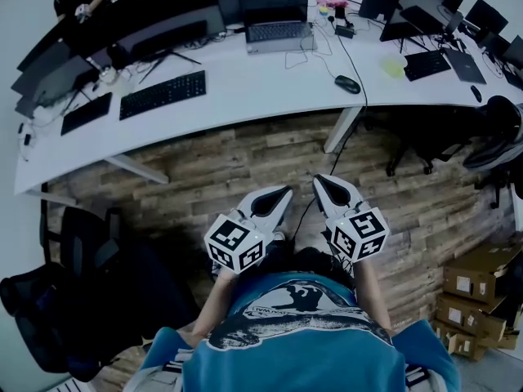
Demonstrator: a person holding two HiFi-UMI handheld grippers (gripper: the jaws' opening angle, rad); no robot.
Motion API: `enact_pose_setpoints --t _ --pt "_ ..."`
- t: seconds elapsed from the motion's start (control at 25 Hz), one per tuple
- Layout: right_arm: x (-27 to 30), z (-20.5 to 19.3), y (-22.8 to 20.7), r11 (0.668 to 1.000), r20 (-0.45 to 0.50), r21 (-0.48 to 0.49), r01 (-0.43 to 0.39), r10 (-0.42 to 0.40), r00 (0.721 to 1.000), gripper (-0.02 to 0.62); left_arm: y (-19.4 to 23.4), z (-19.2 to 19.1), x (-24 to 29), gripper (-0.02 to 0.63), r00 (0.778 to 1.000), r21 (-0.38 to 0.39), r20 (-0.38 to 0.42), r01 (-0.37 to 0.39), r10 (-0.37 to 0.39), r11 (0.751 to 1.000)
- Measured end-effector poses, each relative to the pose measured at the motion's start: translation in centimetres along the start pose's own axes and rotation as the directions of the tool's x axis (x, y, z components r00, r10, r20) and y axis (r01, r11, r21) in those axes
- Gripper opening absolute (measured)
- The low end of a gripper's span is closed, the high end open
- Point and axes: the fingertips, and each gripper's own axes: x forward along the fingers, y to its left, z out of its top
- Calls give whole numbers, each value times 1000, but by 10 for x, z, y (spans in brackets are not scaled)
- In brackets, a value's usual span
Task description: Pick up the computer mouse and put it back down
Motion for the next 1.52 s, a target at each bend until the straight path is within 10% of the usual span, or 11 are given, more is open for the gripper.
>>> enact_pose_setpoints --t 0.64,1.52 --pt "10 -11 -20 996 -33 42 74 -72 997 2 19 -5 20 12 998 -26 -28 61 -62 998" --pt "52 46 -219 995 -83 47 -90 94 992 2 65 38 206 12 987 -78 3 -163 164 984"
